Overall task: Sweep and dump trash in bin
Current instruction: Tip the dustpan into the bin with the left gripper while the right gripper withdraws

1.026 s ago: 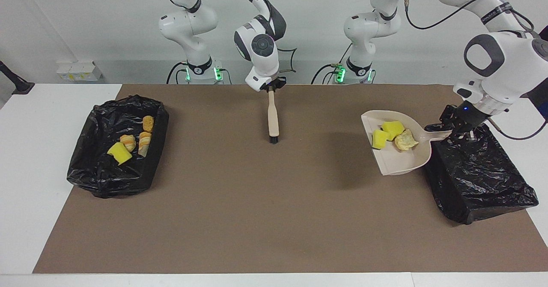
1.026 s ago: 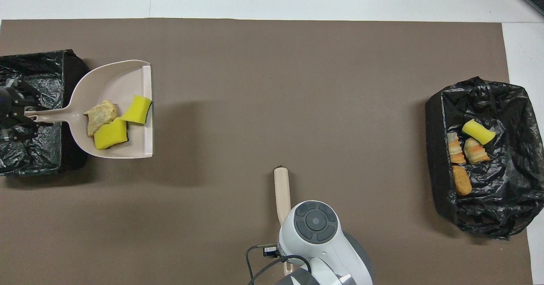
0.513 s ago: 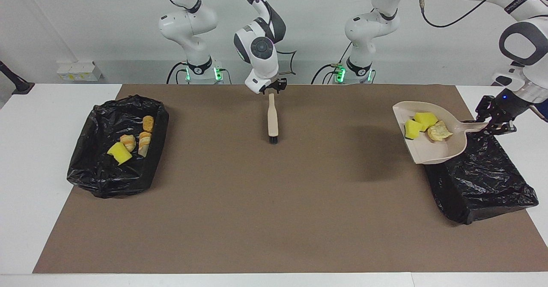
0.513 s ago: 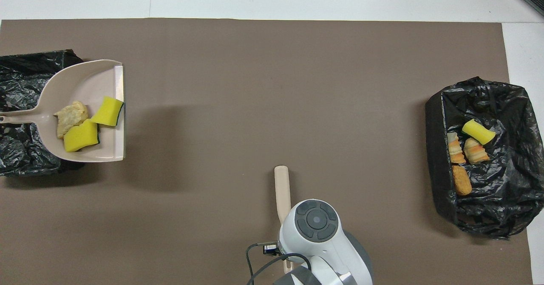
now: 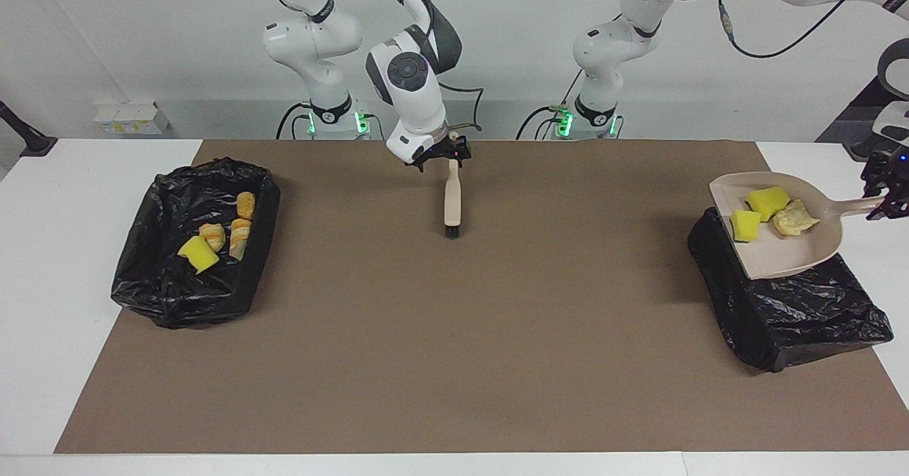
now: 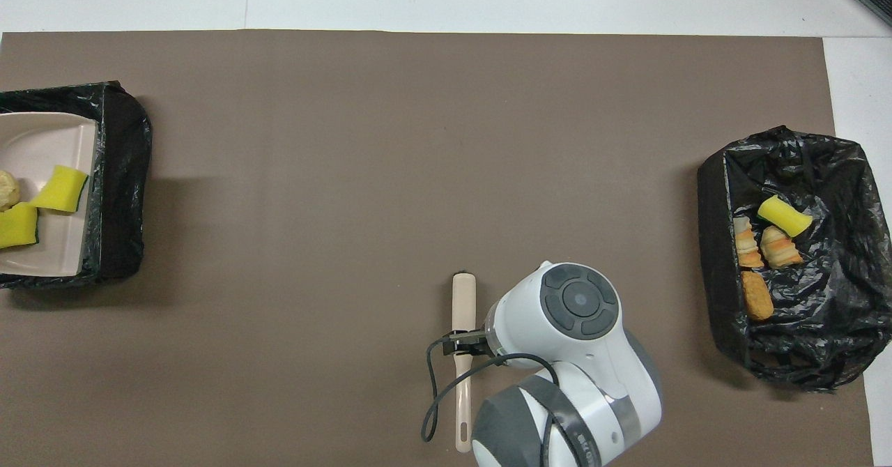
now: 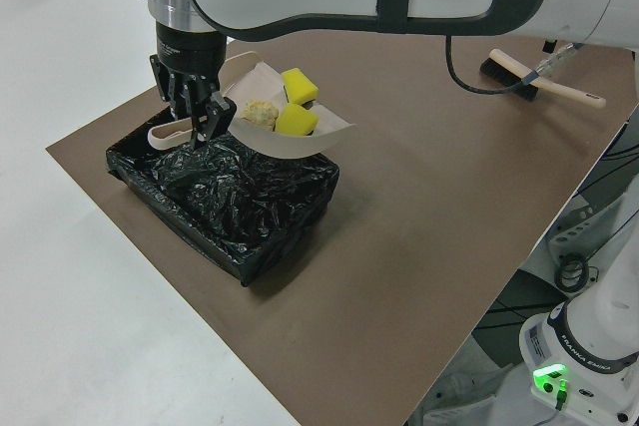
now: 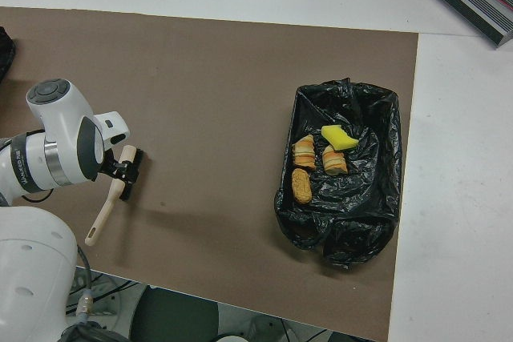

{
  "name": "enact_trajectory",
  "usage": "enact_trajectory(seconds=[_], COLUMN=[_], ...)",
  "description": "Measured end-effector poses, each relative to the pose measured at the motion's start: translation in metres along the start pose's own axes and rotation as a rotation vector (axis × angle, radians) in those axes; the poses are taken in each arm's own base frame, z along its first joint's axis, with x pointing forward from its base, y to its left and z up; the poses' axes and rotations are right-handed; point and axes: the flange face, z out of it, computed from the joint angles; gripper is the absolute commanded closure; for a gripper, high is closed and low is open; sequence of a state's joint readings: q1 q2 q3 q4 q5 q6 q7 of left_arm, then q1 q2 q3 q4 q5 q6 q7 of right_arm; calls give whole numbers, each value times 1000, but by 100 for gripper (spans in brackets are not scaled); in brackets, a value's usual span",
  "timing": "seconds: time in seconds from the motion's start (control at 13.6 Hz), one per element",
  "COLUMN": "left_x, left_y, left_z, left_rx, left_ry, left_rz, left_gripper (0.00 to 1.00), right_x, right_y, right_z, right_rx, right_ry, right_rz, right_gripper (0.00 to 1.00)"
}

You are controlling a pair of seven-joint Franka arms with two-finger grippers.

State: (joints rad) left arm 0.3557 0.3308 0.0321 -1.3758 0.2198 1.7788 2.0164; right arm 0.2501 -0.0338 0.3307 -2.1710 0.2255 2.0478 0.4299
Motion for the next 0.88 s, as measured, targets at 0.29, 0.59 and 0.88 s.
enact_trajectory(seconds=[0.29, 0.59, 0.88], left_x=[-26, -18, 16], left_y=[-12, -24, -39], left_z=[11, 0, -17], left_rx=[-16, -43, -55], left_ry=[-218, -465, -679], left_rz=[34, -37, -50], left_gripper=[100, 100, 100], right_x=[41, 73, 80], right_y=[43, 105, 154], right_z=[-51, -103, -160], right_rx=[-110, -123, -128], right_ry=[153, 236, 257], right_rz=[5, 62, 117], right_gripper=[0, 0, 0])
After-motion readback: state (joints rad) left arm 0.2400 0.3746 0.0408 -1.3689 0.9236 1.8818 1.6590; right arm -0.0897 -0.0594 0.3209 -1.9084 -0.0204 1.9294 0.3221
